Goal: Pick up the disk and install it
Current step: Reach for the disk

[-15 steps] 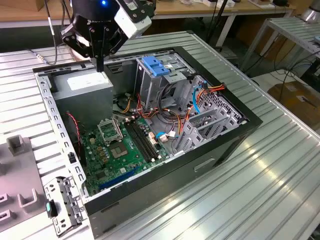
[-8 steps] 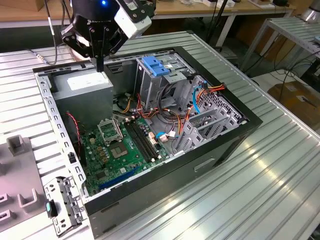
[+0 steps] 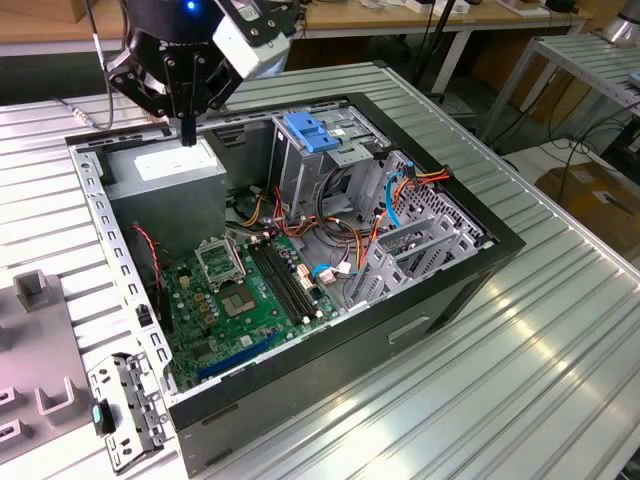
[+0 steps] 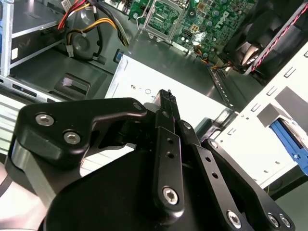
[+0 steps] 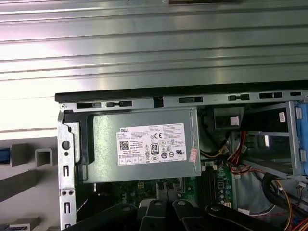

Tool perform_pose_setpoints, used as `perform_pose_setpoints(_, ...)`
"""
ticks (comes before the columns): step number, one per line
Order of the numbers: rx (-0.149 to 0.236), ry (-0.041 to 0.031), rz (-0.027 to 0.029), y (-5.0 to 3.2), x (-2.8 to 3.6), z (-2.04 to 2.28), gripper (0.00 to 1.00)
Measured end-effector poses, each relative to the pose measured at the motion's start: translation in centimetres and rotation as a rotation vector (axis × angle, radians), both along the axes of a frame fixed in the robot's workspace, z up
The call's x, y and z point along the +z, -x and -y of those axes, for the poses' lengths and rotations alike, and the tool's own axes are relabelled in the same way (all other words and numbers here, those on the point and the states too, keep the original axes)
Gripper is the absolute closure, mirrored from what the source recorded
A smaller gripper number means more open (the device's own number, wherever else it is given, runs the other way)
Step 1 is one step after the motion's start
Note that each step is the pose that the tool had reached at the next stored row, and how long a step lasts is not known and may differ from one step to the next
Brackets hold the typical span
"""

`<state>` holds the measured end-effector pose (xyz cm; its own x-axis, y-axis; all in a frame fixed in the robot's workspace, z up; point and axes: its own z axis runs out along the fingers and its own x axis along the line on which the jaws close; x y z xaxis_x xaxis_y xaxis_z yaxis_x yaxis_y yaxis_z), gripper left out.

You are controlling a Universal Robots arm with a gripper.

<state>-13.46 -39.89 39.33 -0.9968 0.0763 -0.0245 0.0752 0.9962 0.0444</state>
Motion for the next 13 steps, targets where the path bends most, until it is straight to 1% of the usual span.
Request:
perform_pose_setpoints(7,0.000,0.0000,-0.0009,0.52,-0.01,0.00,0.89)
perform_pose_setpoints(13,0.000,0.0000,-0.0040,0.92,-0.04,0.00,0.89)
